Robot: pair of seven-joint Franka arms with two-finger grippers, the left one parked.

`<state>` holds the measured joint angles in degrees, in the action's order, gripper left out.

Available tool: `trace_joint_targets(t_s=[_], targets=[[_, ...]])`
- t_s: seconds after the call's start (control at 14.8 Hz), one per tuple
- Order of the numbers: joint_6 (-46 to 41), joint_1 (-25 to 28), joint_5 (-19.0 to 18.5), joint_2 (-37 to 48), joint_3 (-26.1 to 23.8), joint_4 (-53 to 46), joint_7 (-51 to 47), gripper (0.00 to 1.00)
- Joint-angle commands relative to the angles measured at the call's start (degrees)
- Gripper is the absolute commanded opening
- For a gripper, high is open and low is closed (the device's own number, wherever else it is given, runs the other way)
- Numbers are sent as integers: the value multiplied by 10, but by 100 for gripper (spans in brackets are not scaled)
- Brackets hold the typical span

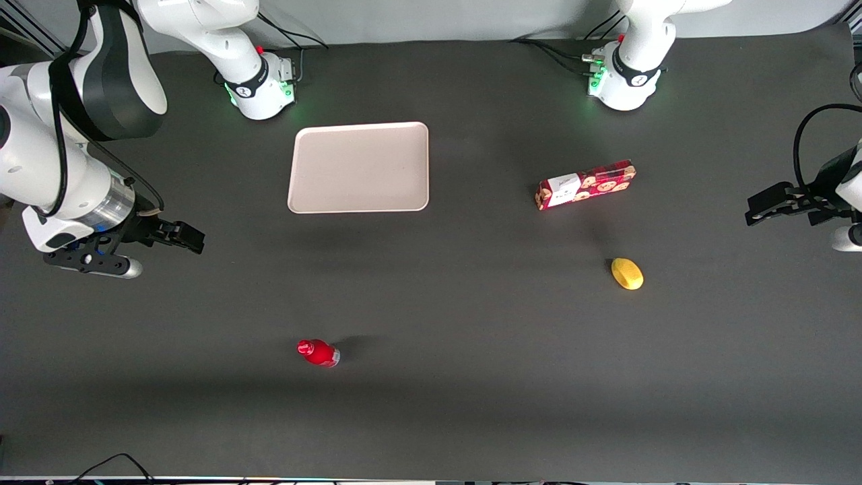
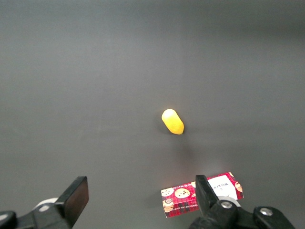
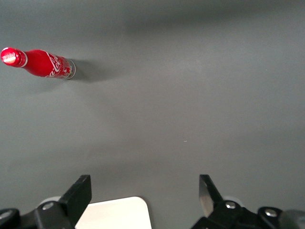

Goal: Place coke bottle on tray

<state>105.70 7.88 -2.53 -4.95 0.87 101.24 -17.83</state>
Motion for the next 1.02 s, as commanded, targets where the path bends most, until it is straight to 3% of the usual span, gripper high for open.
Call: trace_joint_targets(t_s=[0.0, 0.14, 0.95], targets=[[-11, 1, -2, -6, 1, -16, 1, 100], [-11, -3, 20, -6, 2, -25, 9, 100], [-19, -1, 22, -4, 1, -28, 0, 100]])
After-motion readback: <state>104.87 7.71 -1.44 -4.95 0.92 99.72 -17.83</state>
